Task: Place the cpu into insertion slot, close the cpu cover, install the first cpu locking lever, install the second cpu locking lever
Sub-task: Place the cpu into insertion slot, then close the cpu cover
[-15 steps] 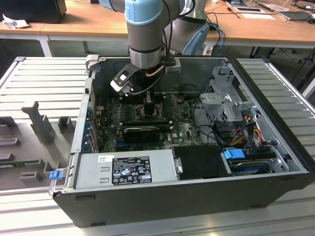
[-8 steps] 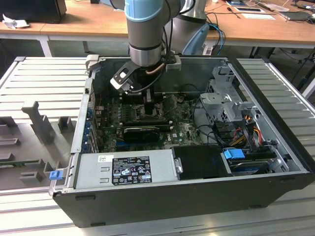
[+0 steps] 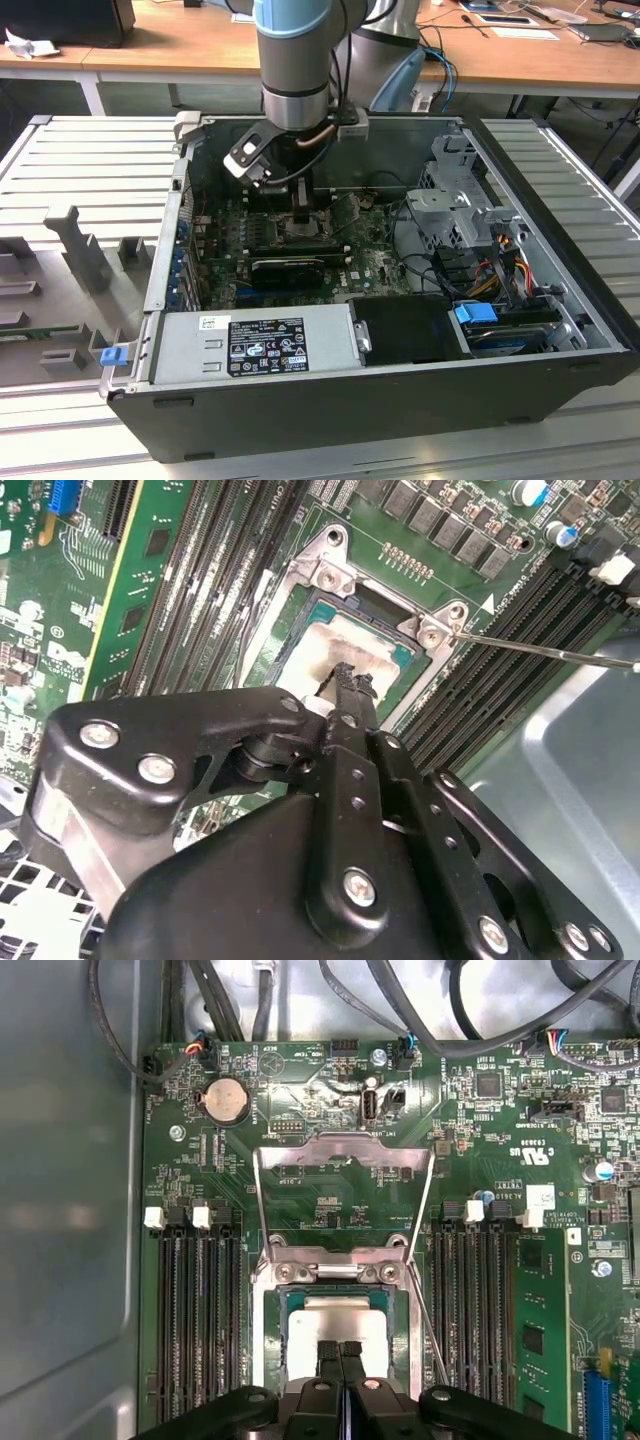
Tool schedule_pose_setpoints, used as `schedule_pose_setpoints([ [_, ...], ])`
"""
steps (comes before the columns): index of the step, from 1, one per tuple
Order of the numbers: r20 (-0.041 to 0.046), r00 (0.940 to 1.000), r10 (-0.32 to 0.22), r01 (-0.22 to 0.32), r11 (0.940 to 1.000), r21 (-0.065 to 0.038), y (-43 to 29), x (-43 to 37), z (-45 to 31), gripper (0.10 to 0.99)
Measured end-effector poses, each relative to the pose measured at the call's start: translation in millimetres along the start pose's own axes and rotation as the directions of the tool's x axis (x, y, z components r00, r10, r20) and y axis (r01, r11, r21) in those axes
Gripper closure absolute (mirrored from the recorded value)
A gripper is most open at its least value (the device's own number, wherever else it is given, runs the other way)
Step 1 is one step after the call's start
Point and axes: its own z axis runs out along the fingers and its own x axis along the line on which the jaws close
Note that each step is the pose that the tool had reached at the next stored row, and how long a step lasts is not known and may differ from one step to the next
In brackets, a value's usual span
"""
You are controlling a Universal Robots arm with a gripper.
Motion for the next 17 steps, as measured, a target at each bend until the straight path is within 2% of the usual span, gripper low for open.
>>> schedule_pose_setpoints([
  [7,0.0001,1.0000,0.000,0.000,1.0000,0.000,1.3,0.0,-3.0,0.980],
  [9,0.0002,1.0000,0.002,-0.002,1.0000,0.002,7.5,-0.1,-2.5,0.980],
  [11,0.0001,1.0000,0.001,-0.001,1.0000,0.002,10.4,-0.6,-2.2,0.980],
  [17,0.0001,1.0000,0.002,-0.002,1.0000,0.002,10.8,-0.6,-4.3,0.980],
])
